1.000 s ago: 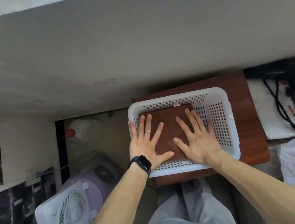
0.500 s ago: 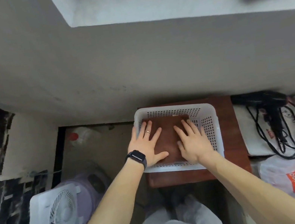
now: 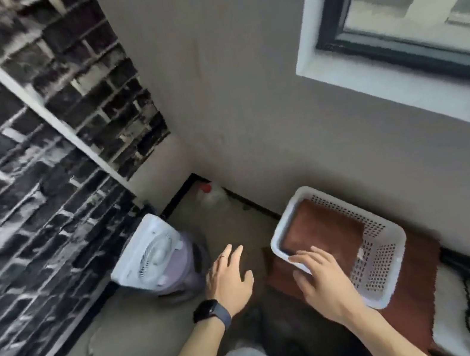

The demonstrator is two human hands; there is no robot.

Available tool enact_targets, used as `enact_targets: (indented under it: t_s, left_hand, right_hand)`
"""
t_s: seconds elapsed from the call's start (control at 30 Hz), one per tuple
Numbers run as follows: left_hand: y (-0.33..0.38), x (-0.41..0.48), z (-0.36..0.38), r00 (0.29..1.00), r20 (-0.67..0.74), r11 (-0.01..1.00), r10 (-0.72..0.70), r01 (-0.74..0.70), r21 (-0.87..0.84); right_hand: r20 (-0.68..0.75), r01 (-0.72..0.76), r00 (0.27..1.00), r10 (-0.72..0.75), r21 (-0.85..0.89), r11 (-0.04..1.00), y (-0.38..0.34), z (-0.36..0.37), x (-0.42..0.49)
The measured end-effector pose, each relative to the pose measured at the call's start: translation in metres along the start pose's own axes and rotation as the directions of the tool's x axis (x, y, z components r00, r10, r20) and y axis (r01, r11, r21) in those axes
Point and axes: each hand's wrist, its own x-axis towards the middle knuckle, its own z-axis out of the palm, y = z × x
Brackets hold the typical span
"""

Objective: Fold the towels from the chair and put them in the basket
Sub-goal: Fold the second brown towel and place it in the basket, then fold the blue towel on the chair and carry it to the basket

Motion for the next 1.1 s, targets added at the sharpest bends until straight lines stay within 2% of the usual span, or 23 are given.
enact_targets:
  t_s: [0.07, 0.13, 0.23, 0.33, 0.43, 0.5, 0.63, 0.73, 0.83, 1.1]
  left_hand:
    - [-0.026, -0.041, 0.000, 0.990, -0.073, 0.984, -0.123, 0.112, -0.139]
    - [-0.050, -0.082, 0.000, 0.966, -0.145, 0.952, -0.214, 0.173, -0.252]
    - [-0.089, -0.150, -0.004, 0.892, -0.248, 0.892, -0.379, 0.281, -0.354]
    - [-0.128, -0.226, -0.004, 0.770, -0.326, 0.805, -0.549, 0.383, -0.453]
    - [-0.164, -0.305, 0.002, 0.603, -0.373, 0.688, -0.706, 0.459, -0.562]
    - [-0.187, -0.360, 0.011, 0.465, -0.387, 0.595, -0.796, 0.487, -0.640]
    - [-0.228, -0.468, 0.033, 0.230, -0.357, 0.424, -0.905, 0.549, -0.720]
    - [-0.254, -0.537, 0.050, 0.090, -0.322, 0.316, -0.942, 0.557, -0.768]
    - [-0.286, -0.592, 0.070, 0.041, -0.280, 0.258, -0.959, 0.532, -0.807]
    - [-0.354, -0.677, 0.087, -0.020, -0.258, 0.220, -0.966, 0.463, -0.859]
  right_hand:
    - [0.028, 0.161, 0.987, -0.161, -0.019, 0.987, -0.026, 0.008, -0.002]
    - [0.041, 0.341, 0.940, -0.340, -0.037, 0.939, -0.059, 0.015, -0.003]
    - [0.059, 0.605, 0.796, -0.603, -0.033, 0.795, -0.114, 0.035, -0.009]
    - [0.212, 0.731, 0.667, -0.714, -0.001, 0.682, -0.170, 0.066, -0.024]
    - [0.393, 0.779, 0.546, -0.739, 0.084, 0.621, -0.225, 0.103, -0.051]
    - [0.478, 0.821, 0.447, -0.756, 0.117, 0.559, -0.263, 0.127, -0.081]
    - [0.571, 0.893, 0.256, -0.780, 0.171, 0.417, -0.332, 0.174, -0.151]
    - [0.631, 0.902, 0.161, -0.759, 0.219, 0.373, -0.376, 0.213, -0.205]
    - [0.685, 0.879, 0.131, -0.717, 0.254, 0.403, -0.411, 0.251, -0.257]
    - [0.721, 0.853, 0.099, -0.686, 0.294, 0.432, -0.486, 0.322, -0.346]
